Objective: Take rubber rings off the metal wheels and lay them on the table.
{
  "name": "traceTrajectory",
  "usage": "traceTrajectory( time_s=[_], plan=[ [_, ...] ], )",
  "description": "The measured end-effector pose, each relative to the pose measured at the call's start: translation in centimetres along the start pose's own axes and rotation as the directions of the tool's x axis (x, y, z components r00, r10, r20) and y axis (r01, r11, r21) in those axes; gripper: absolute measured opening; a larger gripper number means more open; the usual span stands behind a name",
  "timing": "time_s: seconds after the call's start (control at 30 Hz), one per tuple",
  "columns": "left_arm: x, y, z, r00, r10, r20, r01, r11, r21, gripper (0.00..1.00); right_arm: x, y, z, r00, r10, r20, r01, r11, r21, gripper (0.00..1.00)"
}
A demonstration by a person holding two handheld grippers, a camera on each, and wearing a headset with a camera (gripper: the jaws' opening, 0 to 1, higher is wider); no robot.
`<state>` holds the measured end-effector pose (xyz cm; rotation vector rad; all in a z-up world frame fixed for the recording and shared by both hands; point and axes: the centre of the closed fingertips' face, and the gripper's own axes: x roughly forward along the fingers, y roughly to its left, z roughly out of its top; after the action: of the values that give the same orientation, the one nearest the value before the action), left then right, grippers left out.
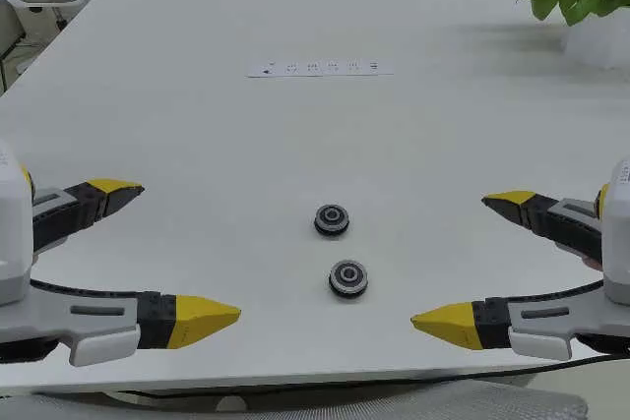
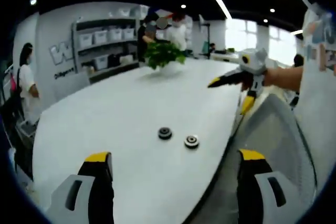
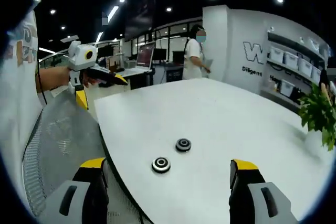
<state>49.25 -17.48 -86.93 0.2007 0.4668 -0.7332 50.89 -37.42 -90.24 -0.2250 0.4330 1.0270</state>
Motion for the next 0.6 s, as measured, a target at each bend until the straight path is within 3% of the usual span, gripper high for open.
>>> traceTrajectory(
  time_s=[0.17, 0.33, 0.4, 0.5, 0.6],
  plan=[
    [0.5, 0.1, -0.2, 0.9999, 0.012, -0.008, -0.012, 1.0, 0.015, 1.0, -0.2, 0.1, -0.1, 0.9995, 0.032, -0.003, -0.032, 0.999, -0.013, 0.96],
    [0.7, 0.1, 0.4, 0.9994, -0.033, -0.006, 0.034, 0.999, 0.039, 1.0, -0.3, -0.8, 0.4, 0.9996, -0.026, 0.005, 0.026, 1.0, 0.013, 0.96],
    [0.6, 0.6, 0.8, 0.9993, -0.038, 0.002, 0.038, 0.998, 0.049, 1.0, 0.0, -0.5, 0.8, 0.9994, -0.024, 0.024, 0.023, 0.999, 0.036, 0.96],
    [0.6, 1.2, 0.8, 0.9994, -0.034, 0.002, 0.034, 0.998, 0.046, 1.0, 0.6, -0.2, 0.5, 0.9996, -0.026, 0.01, 0.025, 0.999, 0.042, 0.96],
    [0.7, 1.2, 0.9, 0.999, -0.044, 0.007, 0.044, 0.998, 0.05, 1.0, 0.7, 0.3, 0.6, 0.9997, -0.022, 0.012, 0.022, 0.999, 0.04, 0.96]
  ],
)
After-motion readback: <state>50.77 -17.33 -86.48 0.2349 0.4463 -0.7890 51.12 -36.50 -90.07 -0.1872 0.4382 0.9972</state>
